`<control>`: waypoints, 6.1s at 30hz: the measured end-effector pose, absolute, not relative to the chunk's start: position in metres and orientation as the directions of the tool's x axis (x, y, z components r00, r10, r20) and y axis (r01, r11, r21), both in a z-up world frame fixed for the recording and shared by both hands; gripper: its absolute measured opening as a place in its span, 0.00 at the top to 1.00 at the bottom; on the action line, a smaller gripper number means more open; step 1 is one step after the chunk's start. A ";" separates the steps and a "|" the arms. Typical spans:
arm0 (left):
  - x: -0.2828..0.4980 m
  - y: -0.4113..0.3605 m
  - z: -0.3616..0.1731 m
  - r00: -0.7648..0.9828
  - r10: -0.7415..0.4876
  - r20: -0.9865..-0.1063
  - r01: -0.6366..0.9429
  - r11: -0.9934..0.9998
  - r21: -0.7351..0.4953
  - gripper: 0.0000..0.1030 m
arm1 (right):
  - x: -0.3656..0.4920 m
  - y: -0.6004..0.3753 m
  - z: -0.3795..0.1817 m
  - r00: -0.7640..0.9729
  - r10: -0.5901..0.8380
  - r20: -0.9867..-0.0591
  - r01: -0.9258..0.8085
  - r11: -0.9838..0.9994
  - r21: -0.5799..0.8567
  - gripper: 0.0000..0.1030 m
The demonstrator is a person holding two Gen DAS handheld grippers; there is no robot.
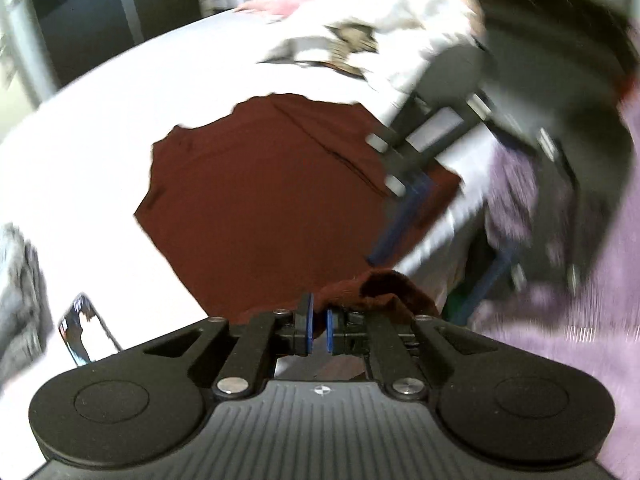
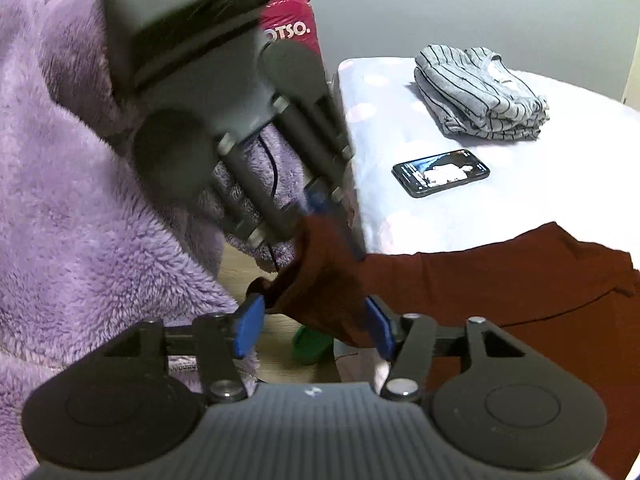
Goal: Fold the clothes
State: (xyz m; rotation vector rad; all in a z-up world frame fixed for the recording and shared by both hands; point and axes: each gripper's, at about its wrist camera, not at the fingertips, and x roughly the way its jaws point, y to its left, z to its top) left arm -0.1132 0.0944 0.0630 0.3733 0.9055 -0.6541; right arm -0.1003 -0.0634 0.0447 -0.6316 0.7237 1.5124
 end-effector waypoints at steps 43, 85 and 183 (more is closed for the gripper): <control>-0.068 0.123 0.051 0.145 -0.358 -0.922 0.597 0.775 -0.207 0.96 | -0.096 -0.068 0.039 0.111 0.667 -0.737 -0.987 0.160 -0.004 0.93; -0.032 0.148 0.002 0.302 -0.373 -0.877 0.484 0.853 -0.196 0.69 | 0.057 -0.030 -0.042 0.270 0.562 -0.782 -0.741 0.640 0.204 0.64; -0.062 0.188 -0.032 0.363 -0.270 -0.892 0.115 0.963 -0.244 0.75 | -0.085 -0.014 -0.052 0.130 0.458 -0.880 -0.966 0.259 -0.007 0.75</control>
